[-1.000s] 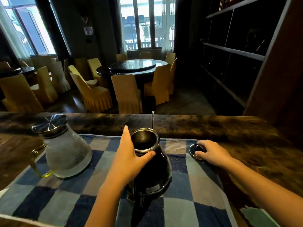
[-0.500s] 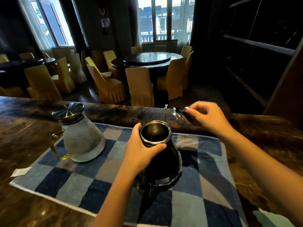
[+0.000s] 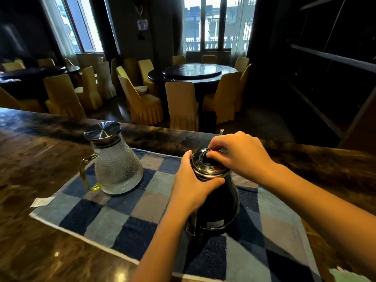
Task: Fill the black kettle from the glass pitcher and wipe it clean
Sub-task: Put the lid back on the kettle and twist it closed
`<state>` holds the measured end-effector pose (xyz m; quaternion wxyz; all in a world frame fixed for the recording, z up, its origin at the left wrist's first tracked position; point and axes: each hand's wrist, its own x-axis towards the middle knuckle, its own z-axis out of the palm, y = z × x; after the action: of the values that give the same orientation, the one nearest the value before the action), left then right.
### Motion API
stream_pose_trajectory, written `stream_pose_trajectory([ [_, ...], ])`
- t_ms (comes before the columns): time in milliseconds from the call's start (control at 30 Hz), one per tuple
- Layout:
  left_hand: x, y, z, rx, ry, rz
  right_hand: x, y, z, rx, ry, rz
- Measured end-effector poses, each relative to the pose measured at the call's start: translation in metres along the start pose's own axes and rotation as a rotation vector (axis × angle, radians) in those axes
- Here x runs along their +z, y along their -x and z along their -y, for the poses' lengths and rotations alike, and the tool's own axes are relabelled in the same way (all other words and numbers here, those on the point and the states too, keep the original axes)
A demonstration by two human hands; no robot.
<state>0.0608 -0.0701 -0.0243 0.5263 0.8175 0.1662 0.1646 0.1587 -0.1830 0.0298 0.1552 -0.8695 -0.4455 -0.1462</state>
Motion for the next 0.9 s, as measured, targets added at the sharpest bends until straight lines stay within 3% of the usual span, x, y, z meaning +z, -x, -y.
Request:
stream_pose_trajectory([
  [367,0.001,0.0,0.003,0.042,0.01,-0.006,-0.014,-0.006,0.013,-0.072,0.002,0.255],
  [767,0.001,-0.001,0.004,0.045,0.017,0.006,-0.015,-0.004,0.012,-0.07,-0.018,0.248],
  [900,0.001,0.0,0.001,0.046,-0.006,0.003,-0.026,-0.013,0.01,-0.09,-0.002,0.366],
])
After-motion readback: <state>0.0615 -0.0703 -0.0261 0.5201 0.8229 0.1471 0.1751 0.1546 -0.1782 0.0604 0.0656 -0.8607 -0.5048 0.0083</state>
